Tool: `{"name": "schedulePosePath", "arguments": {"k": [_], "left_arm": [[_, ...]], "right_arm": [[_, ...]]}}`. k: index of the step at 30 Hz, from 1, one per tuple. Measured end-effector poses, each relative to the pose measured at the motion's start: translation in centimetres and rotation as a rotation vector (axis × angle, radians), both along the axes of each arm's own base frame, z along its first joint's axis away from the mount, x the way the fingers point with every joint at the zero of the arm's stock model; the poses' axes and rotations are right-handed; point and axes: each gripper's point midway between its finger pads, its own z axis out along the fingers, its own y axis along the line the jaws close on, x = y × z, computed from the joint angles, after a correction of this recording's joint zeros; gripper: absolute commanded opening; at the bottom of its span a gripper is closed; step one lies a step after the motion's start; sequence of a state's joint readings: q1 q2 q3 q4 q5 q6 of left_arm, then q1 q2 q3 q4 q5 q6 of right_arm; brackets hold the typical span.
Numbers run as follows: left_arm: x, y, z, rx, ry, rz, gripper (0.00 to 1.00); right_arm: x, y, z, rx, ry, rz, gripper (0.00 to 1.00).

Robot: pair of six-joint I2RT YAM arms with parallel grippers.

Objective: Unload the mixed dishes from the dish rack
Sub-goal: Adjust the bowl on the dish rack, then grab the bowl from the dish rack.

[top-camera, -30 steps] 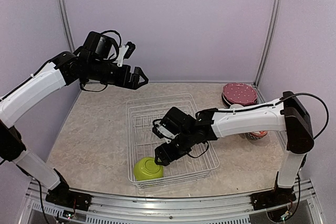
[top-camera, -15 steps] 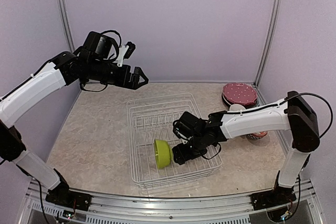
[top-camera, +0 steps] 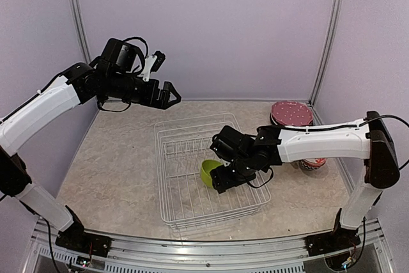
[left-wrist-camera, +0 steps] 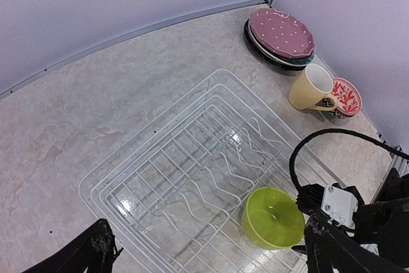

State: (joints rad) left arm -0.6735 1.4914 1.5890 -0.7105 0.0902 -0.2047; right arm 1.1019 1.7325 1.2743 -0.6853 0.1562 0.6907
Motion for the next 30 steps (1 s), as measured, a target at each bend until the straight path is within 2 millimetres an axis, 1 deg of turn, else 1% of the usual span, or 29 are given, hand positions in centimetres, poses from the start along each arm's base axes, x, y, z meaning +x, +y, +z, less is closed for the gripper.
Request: {"name": "schedulePosePath", "arguments": {"k": [3, 8, 12, 16, 19, 22, 24, 27, 30], "left_arm": [[0.0, 0.0, 0.0, -0.001, 0.001, -0.002, 0.99], [0.0, 0.0, 0.0, -0.001, 0.001, -0.002, 0.99], [0.0, 0.0, 0.0, -0.001, 0.001, -0.002, 0.99], [0.0, 0.0, 0.0, -0.001, 0.001, -0.002, 0.99], [0.0, 0.0, 0.0, -0.001, 0.001, -0.002, 0.99], [0.0, 0.0, 0.0, -0.001, 0.001, -0.002, 0.99], [0.0, 0.0, 0.0, -0.001, 0.001, -0.002, 0.99], [0.0, 0.0, 0.0, -0.001, 0.001, -0.002, 0.99], [0.0, 0.0, 0.0, -0.001, 0.001, -0.002, 0.99]], "right_arm": [[-0.1, 0.2, 0.8, 0.021, -0.014, -0.009, 0.79], [0.5, 0.3, 1.9, 0.051, -0.047, -0.043, 0.84], [1.3, 0.5, 2.5, 0.077, -0.077, -0.079, 0.83], [2.6, -0.4, 2.4, 0.06, -0.106, -0.144, 0.81], [4.0, -1.3, 1.5, 0.022, -0.12, -0.188, 0.75], [4.8, -1.9, -0.2, -0.027, -0.116, -0.209, 0.68], [5.1, -2.1, -1.3, -0.054, -0.109, -0.212, 0.58], [5.3, -1.7, -2.3, -0.077, -0.101, -0.2, 0.43], [5.4, -1.3, -2.7, -0.083, -0.097, -0.186, 0.35]]}}
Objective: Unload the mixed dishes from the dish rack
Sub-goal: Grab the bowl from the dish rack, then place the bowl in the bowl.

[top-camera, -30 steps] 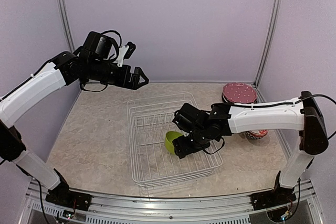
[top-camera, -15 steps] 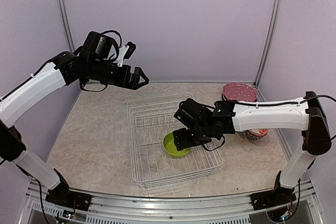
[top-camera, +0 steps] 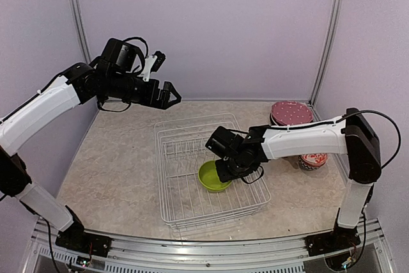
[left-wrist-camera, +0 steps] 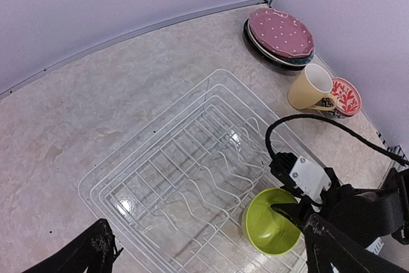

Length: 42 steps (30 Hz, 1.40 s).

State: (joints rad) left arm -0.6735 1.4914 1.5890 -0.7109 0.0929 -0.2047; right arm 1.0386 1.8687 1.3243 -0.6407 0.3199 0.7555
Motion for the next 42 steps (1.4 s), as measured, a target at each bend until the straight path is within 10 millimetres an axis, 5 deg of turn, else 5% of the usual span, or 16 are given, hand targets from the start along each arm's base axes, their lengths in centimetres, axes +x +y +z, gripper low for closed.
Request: {"name": "schedulePosePath", "arguments": {"k": [14, 23, 27, 34, 42], "left_arm": [[0.0, 0.0, 0.0, 0.0, 0.0, 0.0, 0.99], [0.0, 0.0, 0.0, 0.0, 0.0, 0.0, 0.99], [0.0, 0.0, 0.0, 0.0, 0.0, 0.0, 0.99], [0.0, 0.0, 0.0, 0.0, 0.0, 0.0, 0.99], [0.0, 0.0, 0.0, -0.001, 0.001, -0.001, 0.99]], "right_arm": [[0.5, 1.7, 1.0, 0.053, -0.01, 0.028, 0.0], [0.9, 2.0, 2.9, 0.074, -0.048, 0.036, 0.0], [1.0, 1.1, 5.6, 0.089, -0.096, 0.035, 0.0], [1.5, -1.3, 13.8, 0.184, -0.276, 0.0, 0.0], [3.3, -9.5, 19.0, 0.239, -0.431, -0.211, 0.0]]}}
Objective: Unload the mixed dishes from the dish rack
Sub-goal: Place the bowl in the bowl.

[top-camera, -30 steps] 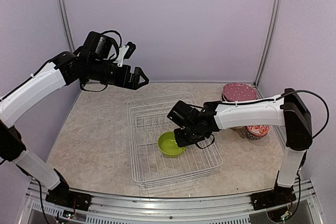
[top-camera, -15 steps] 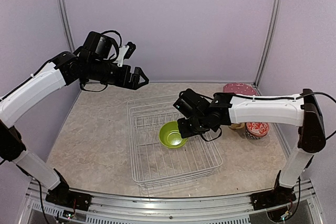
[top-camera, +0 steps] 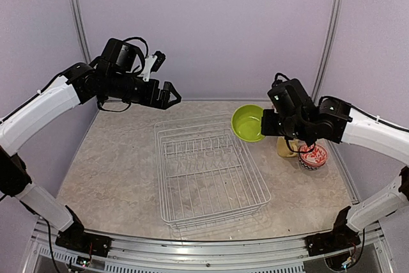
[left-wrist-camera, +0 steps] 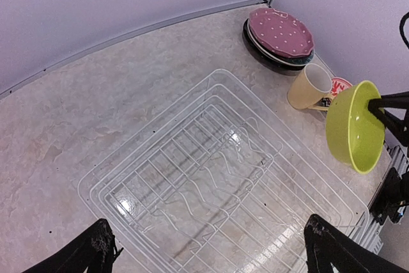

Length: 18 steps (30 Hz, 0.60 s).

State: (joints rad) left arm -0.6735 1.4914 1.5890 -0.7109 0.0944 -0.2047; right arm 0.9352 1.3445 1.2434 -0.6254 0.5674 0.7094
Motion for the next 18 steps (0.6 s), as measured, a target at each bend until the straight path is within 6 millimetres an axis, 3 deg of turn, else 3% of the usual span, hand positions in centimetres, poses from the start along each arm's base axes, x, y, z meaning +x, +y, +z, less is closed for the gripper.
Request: {"name": "schedulePosePath", "arguments": {"k": [5, 11, 15, 18], "left_arm": [[0.0, 0.0, 0.0, -0.001, 0.001, -0.002, 0.99], [0.0, 0.0, 0.0, -0.001, 0.001, -0.002, 0.99], [0.0, 0.0, 0.0, -0.001, 0.001, -0.002, 0.99], [0.0, 0.0, 0.0, -0.001, 0.001, -0.002, 0.99]], "right_arm": [[1.7, -9.1, 0.8, 0.05, -0.039, -0.244, 0.0], [1.6, -18.5, 2.0, 0.106, -0.078, -0.515, 0.0], [0.3, -23.3, 0.2, 0.104, -0.039, -0.669, 0.0], [-1.3, -25.4, -1.9, 0.1, 0.006, -0.743, 0.0]]}}
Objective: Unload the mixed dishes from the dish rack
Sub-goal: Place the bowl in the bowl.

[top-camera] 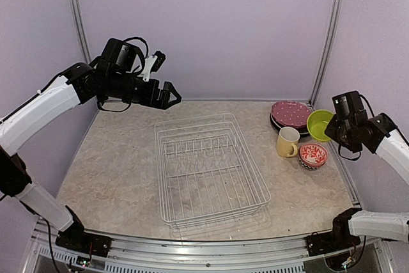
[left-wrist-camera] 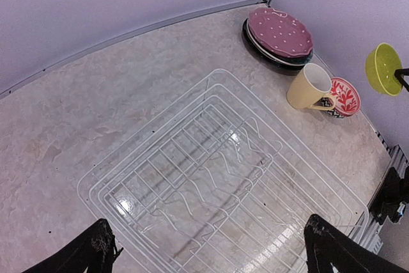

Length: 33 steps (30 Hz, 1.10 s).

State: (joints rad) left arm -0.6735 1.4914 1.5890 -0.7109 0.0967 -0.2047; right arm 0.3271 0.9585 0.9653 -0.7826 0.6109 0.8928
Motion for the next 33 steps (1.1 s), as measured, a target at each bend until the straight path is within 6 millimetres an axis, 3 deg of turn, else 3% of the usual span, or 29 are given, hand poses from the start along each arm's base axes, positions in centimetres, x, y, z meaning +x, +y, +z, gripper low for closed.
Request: {"name": "schedulePosePath", "arguments": {"k": [5, 10, 25, 33], "left_arm": [[0.0, 0.0, 0.0, 0.0, 0.0, 0.0, 0.99], [0.0, 0.0, 0.0, 0.0, 0.0, 0.0, 0.99], [0.0, 0.0, 0.0, 0.0, 0.0, 0.0, 0.99], [0.0, 0.0, 0.0, 0.0, 0.0, 0.0, 0.99]], "right_arm": [[-2.2, -1.9, -2.8, 0.039, 0.052, -0.07, 0.0], [-2.6, -2.6, -4.6, 0.064, 0.082, -0.102, 0.0], [0.0, -2.3, -8.6, 0.161, 0.135, -0.049, 0.0], [0.2, -2.4, -10.0, 0.174, 0.153, -0.045, 0.0]]}}
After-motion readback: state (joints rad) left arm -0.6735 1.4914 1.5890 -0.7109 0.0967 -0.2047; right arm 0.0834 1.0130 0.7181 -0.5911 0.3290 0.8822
